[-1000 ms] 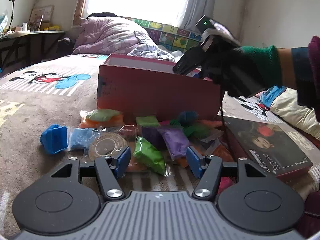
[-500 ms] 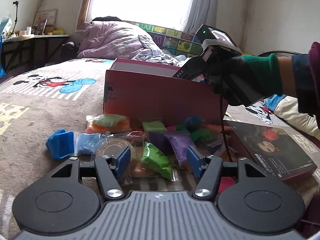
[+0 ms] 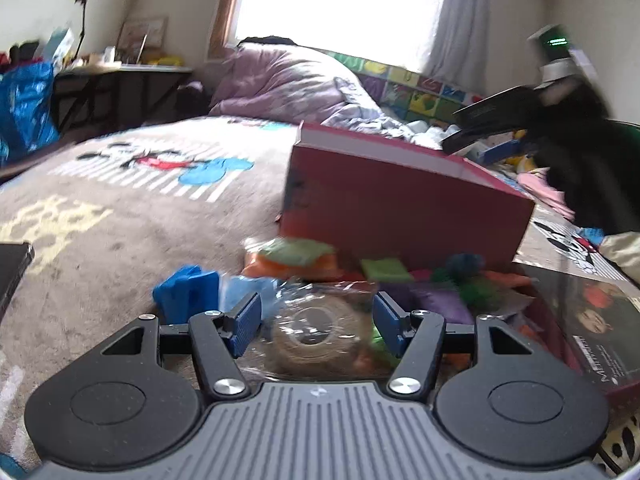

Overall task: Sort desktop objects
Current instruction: 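Grasp the bagged tape roll with left tool while right tool returns to the pile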

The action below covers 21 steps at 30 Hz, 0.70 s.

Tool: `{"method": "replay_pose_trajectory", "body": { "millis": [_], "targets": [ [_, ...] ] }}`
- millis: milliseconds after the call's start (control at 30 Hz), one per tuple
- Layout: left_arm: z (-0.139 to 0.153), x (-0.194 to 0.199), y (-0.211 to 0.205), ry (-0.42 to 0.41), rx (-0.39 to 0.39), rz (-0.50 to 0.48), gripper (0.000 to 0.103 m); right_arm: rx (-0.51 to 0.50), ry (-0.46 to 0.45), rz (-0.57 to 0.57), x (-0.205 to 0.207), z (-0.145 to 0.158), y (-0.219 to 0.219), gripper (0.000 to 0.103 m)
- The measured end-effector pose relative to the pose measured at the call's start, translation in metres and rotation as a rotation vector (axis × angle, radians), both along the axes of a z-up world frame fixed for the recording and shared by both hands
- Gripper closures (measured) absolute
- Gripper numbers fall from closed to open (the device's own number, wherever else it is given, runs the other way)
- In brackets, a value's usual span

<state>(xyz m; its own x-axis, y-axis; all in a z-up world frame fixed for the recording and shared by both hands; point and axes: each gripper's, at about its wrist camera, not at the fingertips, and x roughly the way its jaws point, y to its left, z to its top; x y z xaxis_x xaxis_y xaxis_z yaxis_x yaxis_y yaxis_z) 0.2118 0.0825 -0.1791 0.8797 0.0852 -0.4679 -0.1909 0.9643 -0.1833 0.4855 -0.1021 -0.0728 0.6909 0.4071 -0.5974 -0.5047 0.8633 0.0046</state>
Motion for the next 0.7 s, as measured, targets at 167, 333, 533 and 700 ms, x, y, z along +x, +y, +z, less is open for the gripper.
{"method": "replay_pose_trajectory", "body": {
  "millis": [167, 333, 533, 700],
  "targets": [
    [-0.008, 0.008, 0.010, 0.034, -0.046, -0.007, 0.043, 0.078, -0.020, 0.032, -0.035, 0.008, -0.016, 0.032],
    [-0.014, 0.013, 0.013, 0.056, -0.073, -0.023, 0.043, 0.106, 0.008, 0.076, -0.067, 0.001, -0.023, 0.031],
    [-0.019, 0.016, 0.006, 0.086, -0.073, -0.084, 0.044, 0.073, 0.054, 0.106, -0.102, -0.023, -0.033, 0.031],
    [-0.022, 0.019, -0.005, 0.114, -0.028, -0.121, 0.044, 0.047, 0.073, 0.116, -0.131, -0.040, -0.045, 0.031]
  ]
}}
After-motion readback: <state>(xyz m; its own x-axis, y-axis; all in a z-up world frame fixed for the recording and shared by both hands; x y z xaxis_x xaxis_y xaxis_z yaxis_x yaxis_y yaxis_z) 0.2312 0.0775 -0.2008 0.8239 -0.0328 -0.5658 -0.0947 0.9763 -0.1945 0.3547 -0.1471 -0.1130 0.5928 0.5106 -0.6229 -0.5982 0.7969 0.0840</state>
